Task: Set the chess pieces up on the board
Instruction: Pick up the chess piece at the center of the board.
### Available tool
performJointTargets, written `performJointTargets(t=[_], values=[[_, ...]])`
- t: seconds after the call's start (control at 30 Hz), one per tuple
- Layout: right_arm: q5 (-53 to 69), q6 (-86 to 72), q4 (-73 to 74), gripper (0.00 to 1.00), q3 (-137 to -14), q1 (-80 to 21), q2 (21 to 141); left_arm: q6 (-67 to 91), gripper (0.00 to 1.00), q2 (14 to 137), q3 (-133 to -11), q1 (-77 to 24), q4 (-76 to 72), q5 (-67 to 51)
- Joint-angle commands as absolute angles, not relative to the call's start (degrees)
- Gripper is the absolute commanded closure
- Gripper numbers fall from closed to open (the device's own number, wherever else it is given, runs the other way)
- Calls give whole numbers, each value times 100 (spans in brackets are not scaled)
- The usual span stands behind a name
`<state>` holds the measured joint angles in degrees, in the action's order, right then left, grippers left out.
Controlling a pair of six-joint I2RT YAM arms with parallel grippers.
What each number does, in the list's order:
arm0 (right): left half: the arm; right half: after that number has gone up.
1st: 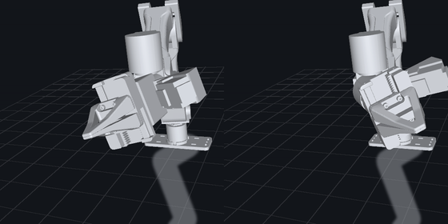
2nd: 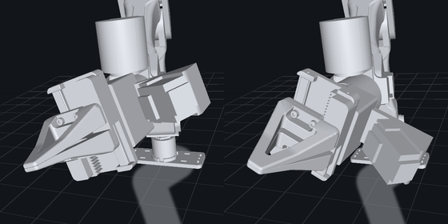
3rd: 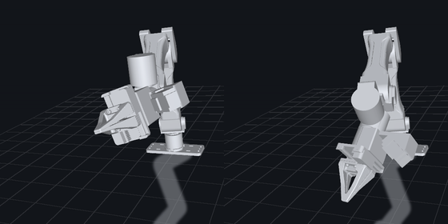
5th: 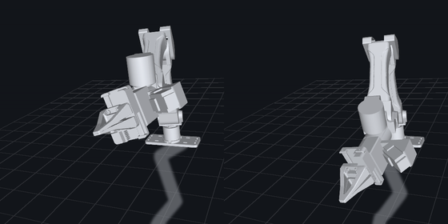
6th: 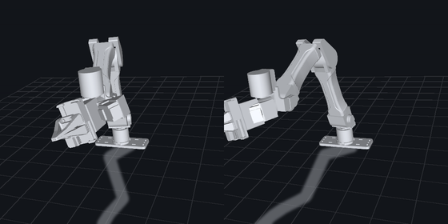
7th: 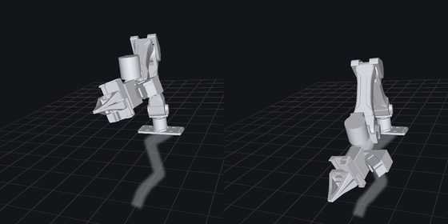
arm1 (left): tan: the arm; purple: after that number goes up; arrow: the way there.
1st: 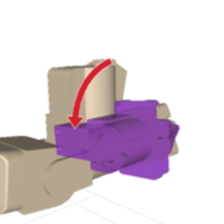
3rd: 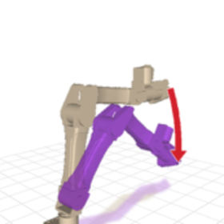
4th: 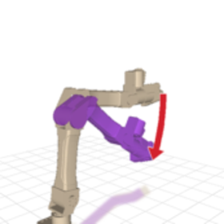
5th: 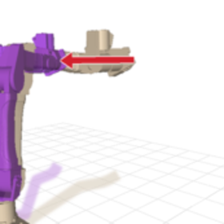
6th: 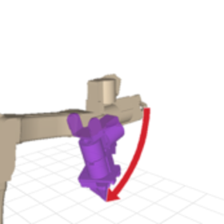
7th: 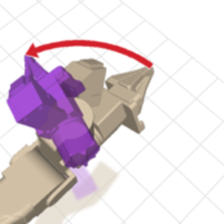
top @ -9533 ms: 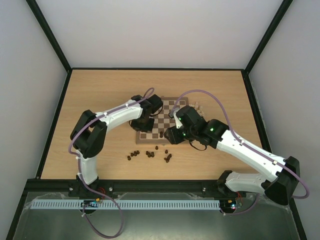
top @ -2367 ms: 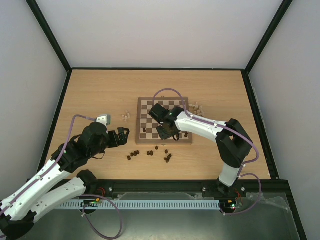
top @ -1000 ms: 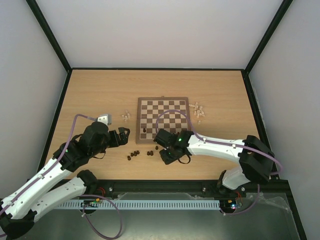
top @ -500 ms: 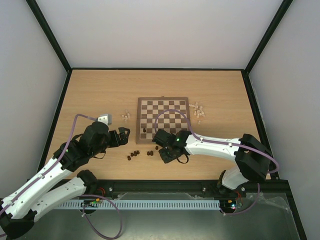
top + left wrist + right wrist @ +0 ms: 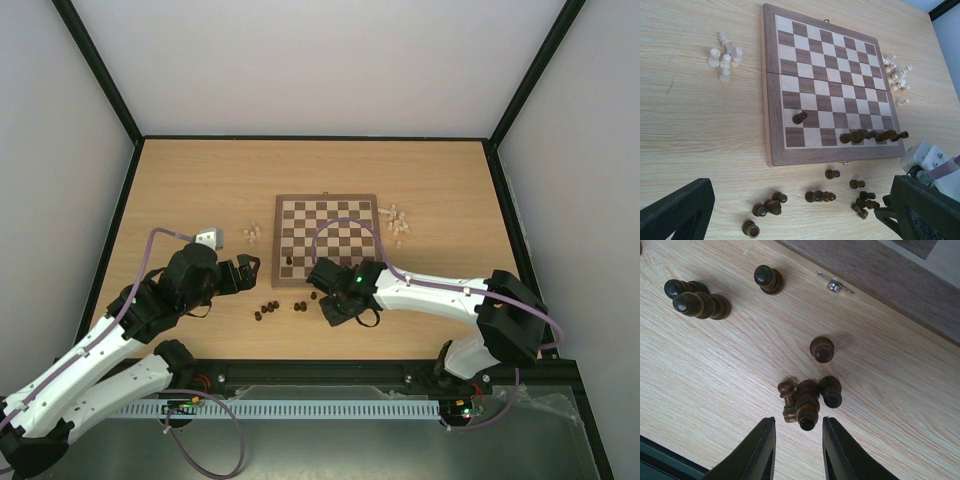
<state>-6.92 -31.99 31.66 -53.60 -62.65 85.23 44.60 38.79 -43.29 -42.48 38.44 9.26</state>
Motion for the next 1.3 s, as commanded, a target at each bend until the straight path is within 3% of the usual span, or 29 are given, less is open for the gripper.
performJointTargets(t=[0.0,0.57,0.7,0.97,1.27], values=[[-786,-3244,3457,73,-5335,-6303,8438,4456,1,3885,-4297,-4263,3800,967],[-688,-3159,3220,76,-5273,-6302,8880,4465,1,3845,-4288,-4262,3817,983],[-687,-3156,3204,80,-5279,-6302,8938,4465,0,3850,-4283,-4262,3815,984],[-660,-3120,3209,97,-5278,-6302,8953,4464,0,3850,-4280,-4263,3816,980],[-668,-3105,3566,98,-5627,-6304,8133,4456,0,3858,-4282,-4260,3778,920]])
